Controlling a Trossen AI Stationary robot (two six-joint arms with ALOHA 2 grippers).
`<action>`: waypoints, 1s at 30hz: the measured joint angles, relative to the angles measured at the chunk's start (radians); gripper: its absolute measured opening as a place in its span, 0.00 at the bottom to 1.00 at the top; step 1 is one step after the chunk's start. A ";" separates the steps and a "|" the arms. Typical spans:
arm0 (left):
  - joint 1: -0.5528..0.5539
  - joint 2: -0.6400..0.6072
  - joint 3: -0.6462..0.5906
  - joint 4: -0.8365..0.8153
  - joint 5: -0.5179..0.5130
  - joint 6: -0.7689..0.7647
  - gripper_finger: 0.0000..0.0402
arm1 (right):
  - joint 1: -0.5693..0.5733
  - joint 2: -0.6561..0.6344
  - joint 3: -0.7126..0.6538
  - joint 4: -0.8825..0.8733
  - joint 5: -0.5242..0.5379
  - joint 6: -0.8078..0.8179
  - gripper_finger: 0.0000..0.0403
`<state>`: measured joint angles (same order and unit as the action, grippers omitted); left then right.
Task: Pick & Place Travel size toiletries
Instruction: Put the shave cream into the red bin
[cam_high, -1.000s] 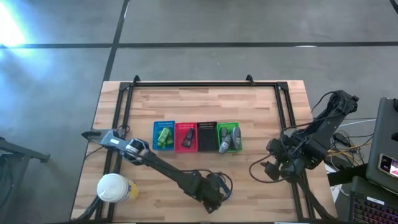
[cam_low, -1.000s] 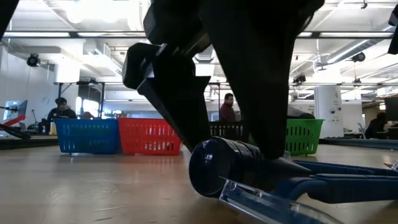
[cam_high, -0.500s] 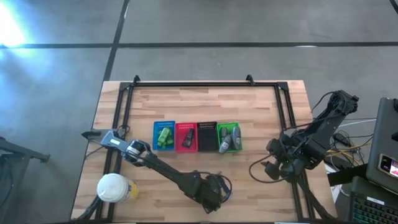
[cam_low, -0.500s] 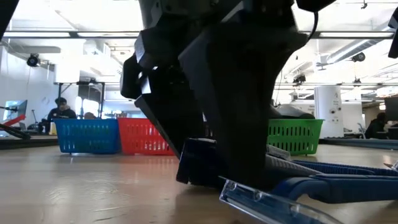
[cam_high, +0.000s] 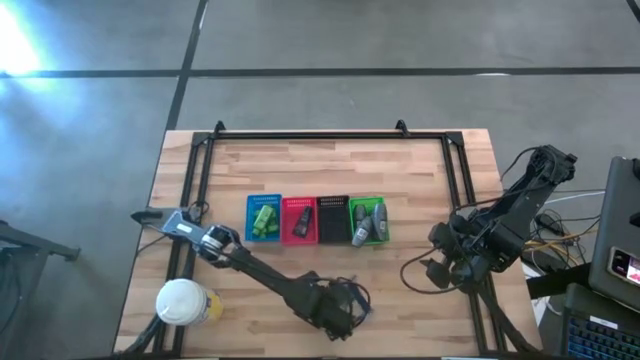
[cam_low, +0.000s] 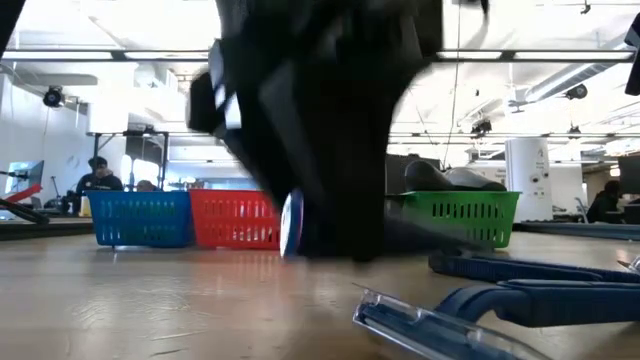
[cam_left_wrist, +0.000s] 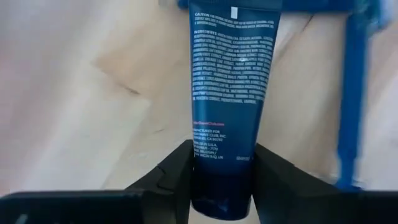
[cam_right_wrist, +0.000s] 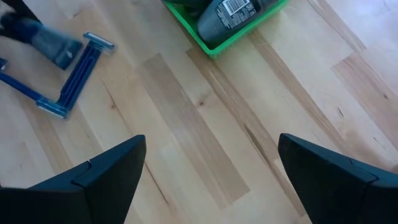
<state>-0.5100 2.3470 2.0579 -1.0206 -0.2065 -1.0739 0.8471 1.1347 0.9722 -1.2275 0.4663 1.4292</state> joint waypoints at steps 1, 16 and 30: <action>-0.005 -0.020 0.000 -0.013 -0.014 -0.017 0.32 | 0.000 0.000 0.000 0.000 0.000 0.000 0.90; 0.040 -0.276 -0.006 -0.376 -0.330 -0.625 0.32 | -0.001 0.000 -0.008 -0.021 0.028 0.051 0.90; 0.345 -0.620 -0.618 0.012 -0.128 -0.471 0.32 | -0.001 -0.001 -0.004 -0.025 0.031 0.068 0.90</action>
<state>-0.1649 1.7271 1.4402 -1.0083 -0.3344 -1.5453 0.8459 1.1336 0.9684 -1.2524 0.4973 1.4974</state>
